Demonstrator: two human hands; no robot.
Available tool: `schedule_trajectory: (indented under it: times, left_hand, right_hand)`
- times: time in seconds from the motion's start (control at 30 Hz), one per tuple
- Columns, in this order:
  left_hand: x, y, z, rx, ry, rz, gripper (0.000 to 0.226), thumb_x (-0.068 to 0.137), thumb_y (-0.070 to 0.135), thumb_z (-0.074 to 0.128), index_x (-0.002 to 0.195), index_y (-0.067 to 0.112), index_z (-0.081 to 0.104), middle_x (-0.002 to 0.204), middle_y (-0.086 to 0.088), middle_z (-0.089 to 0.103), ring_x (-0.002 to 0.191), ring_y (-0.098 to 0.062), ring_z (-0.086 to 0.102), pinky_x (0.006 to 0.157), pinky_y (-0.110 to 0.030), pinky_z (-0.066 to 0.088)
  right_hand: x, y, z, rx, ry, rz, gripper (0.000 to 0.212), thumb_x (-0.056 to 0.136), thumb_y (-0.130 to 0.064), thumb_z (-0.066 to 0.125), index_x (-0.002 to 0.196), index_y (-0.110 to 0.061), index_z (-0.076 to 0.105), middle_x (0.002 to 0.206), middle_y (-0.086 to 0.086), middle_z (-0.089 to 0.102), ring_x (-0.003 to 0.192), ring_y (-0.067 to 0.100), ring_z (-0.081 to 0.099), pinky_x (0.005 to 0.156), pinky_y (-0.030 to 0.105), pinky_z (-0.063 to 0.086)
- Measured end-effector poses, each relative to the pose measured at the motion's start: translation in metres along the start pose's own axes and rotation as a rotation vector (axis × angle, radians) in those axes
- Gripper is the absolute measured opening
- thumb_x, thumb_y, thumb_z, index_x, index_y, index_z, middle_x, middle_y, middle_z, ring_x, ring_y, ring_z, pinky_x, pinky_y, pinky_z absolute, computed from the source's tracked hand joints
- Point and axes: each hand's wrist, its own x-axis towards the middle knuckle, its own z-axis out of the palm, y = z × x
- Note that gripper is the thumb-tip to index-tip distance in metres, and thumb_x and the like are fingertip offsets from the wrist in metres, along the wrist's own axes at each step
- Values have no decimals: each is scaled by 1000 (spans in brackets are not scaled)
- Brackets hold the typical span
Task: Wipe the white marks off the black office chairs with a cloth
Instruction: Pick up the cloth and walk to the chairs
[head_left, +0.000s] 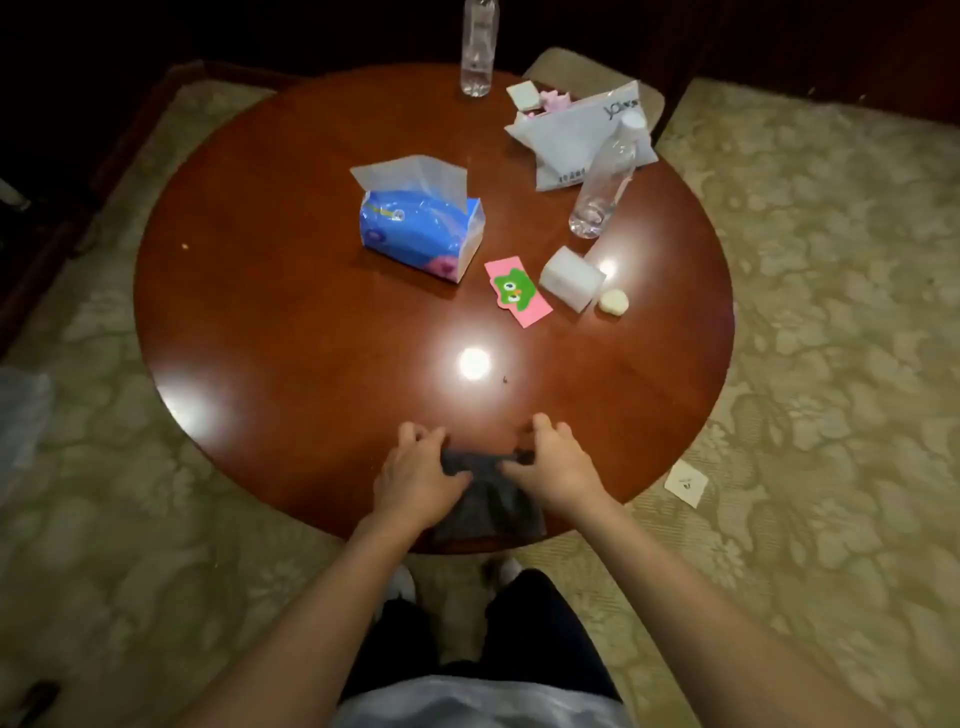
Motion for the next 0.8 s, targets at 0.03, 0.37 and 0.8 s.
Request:
schedule_trajectory:
  times: [0.03,0.37,0.8]
  left_hand:
    - [-2,0,4,30,11,2,49,91,42,68,134,28,48,130,1,38,118,-27,51,91,-39,46]
    - [-25,22,47,-236,369,-382,27,85,24,69,85,32,44,97,3,57,95,-25,59,69,-34,44]
    - [-181,48,168,-927,1046,-675,13,91,20,71,95,10,64,84,-5,70,84,-24,67,75,-41,54]
  right_hand:
    - [1,1,2,-112,-53,-15,43,90,-40,66,118,-20,42,117,5,43,101,33,57,86,42,52]
    - [37,7,-5,-482,-222,-526,32,88,-23,67,111,-13,47,113,11,50,109,32,52,86,41,49]
    - [-56,25,15,-250,-523,-913,20,86,-22,71,102,-15,60,94,2,67,89,20,61,72,30,45]
